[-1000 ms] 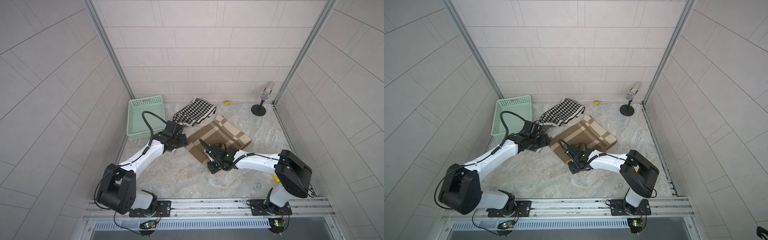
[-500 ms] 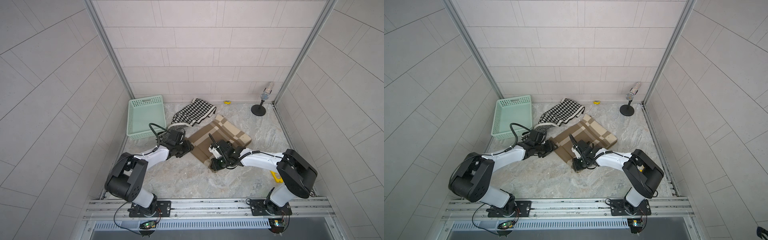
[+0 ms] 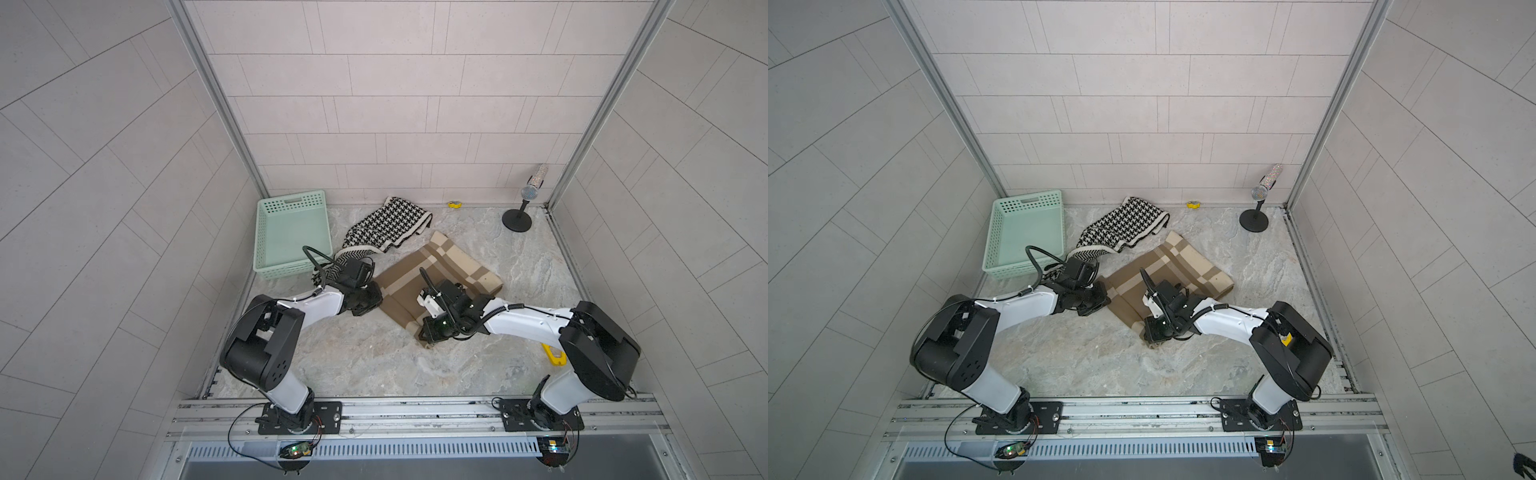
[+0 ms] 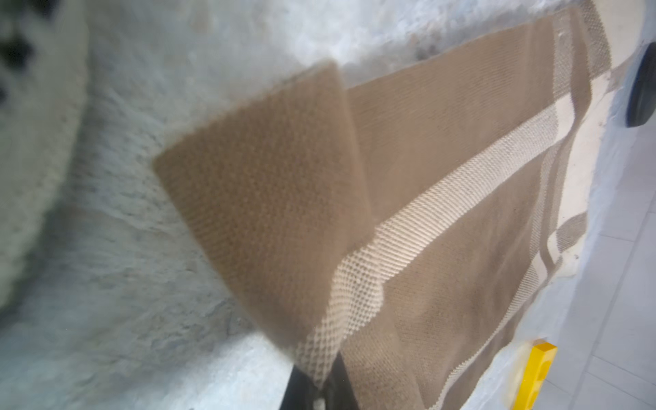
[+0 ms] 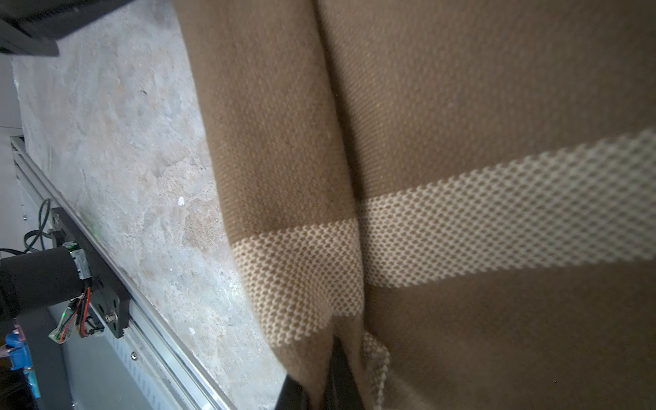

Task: Roll up the scarf and place it into the basket
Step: Roll the scarf at the center of the board.

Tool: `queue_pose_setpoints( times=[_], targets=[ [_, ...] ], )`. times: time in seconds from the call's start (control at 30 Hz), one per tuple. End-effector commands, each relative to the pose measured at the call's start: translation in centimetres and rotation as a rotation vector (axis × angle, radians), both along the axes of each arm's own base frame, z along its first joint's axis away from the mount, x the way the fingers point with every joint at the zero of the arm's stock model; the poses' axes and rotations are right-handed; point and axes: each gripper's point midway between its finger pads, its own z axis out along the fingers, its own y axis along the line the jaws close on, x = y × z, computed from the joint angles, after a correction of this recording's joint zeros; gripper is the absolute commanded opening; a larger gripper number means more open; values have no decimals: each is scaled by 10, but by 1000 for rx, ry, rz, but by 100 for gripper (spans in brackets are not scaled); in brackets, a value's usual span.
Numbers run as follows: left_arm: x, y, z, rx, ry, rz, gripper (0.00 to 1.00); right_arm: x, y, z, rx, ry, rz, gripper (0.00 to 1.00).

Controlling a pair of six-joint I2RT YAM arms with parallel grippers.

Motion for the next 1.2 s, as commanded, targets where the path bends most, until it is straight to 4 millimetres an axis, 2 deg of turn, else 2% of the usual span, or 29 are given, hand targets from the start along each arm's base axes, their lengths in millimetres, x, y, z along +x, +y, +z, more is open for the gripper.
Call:
queue_pose_setpoints(
  times=[0.0, 0.17, 0.27, 0.37, 0.47, 0.6, 0.7, 0.8, 0.93, 1.07, 1.17],
  targets=[
    [-2, 15, 14, 198, -8, -78, 0, -8, -3, 3, 11, 44, -24, 0],
    [-3, 22, 11, 377, 91, -144, 0, -8, -10, -5, -13, 74, -50, 4],
    [1, 16, 4, 427, 162, -178, 0, -6, -15, -9, -32, 61, -58, 6],
    [9, 6, 1, 468, 179, -202, 0, -1, -20, -7, -54, 21, -60, 13],
    [16, -3, -5, 484, 192, -210, 0, 7, -30, 3, -108, -68, -57, 22],
    [18, -2, -9, 508, 216, -215, 0, 17, -47, 33, -221, -278, -32, 37],
    [16, -1, -6, 509, 214, -215, 0, 18, -49, 56, -290, -447, 12, 47],
    [16, -2, -1, 499, 203, -215, 0, 14, -39, 73, -385, -642, 98, 56],
    [15, -4, 2, 480, 193, -217, 0, 5, -9, 87, -527, -849, 233, 62],
    [13, -6, 2, 463, 194, -226, 0, 4, 18, 77, -613, -889, 304, 64],
    [12, -8, 1, 449, 194, -228, 0, 7, 33, 58, -675, -906, 360, 64]
  ],
)
